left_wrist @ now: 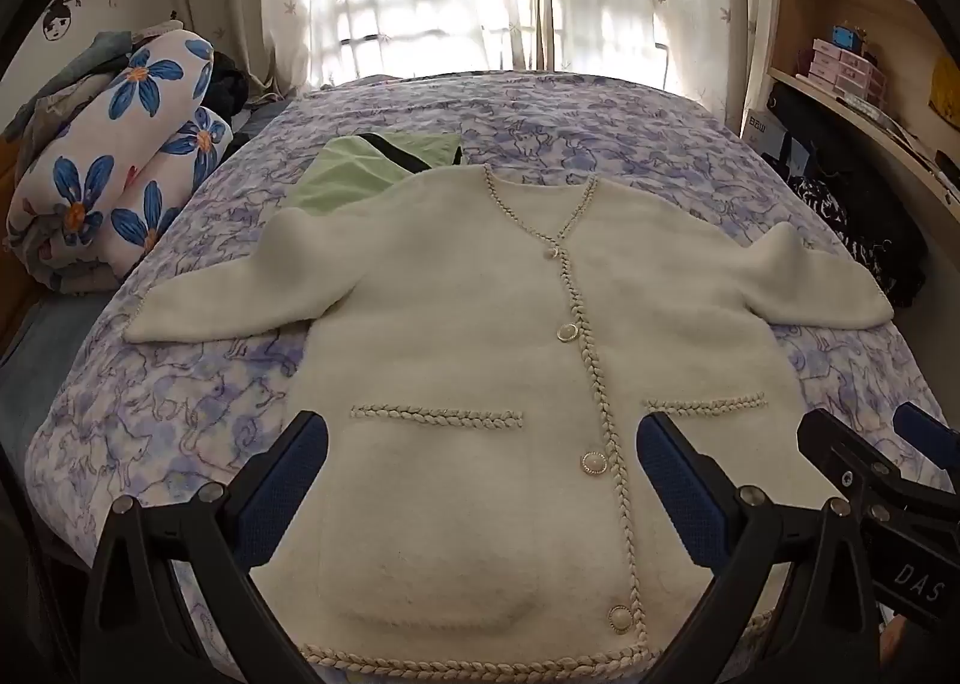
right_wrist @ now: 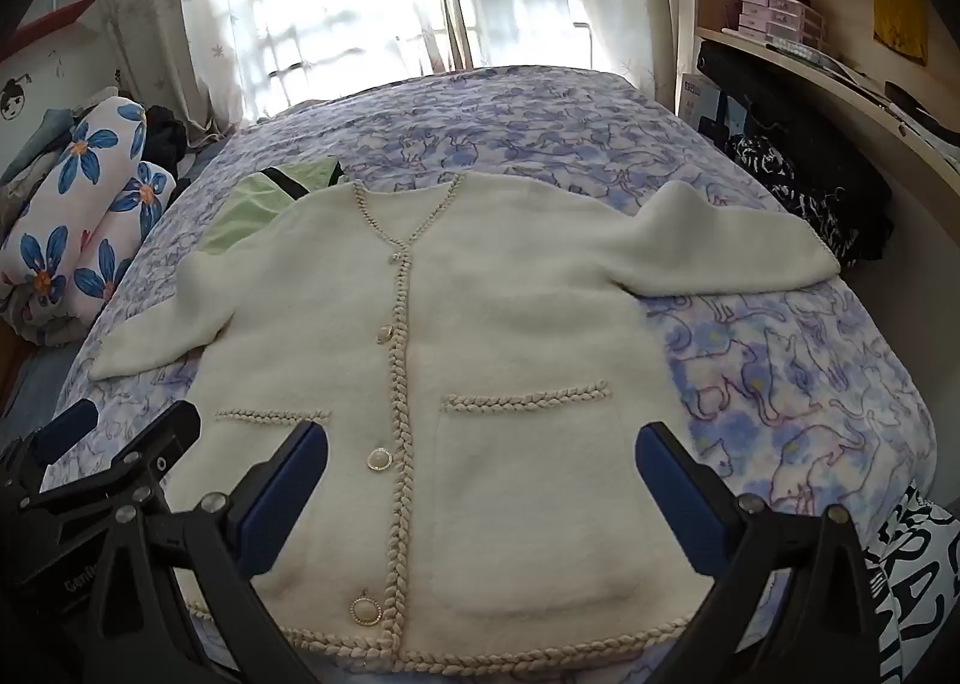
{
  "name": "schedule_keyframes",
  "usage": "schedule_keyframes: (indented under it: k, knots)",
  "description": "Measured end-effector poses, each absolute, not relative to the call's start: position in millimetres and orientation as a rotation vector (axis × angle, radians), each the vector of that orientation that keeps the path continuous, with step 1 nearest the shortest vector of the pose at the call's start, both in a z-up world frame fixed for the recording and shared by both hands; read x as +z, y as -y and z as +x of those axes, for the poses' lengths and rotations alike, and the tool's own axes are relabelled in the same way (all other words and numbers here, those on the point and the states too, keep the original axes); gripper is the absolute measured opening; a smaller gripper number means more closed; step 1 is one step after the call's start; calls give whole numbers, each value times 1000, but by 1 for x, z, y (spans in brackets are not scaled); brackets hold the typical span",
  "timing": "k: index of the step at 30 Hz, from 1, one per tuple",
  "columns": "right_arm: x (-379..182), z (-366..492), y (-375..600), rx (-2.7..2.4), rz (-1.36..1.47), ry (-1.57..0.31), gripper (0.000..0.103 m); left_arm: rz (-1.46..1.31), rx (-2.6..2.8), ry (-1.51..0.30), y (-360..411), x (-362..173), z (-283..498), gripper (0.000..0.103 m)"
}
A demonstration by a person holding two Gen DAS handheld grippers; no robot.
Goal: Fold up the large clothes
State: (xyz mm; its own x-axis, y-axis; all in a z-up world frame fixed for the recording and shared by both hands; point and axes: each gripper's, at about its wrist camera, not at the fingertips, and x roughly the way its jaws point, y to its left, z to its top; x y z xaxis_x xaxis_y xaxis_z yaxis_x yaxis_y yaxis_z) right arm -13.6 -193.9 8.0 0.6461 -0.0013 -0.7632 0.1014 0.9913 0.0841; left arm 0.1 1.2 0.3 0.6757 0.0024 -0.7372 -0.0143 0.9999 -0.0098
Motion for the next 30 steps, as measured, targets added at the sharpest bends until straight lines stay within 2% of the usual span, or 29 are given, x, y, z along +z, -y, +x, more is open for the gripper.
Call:
schedule_keyframes:
  k: [30]
  knots:
    - [4,-12,192,-59,125,-877,103,6,39,-863,0,-4,-3,101]
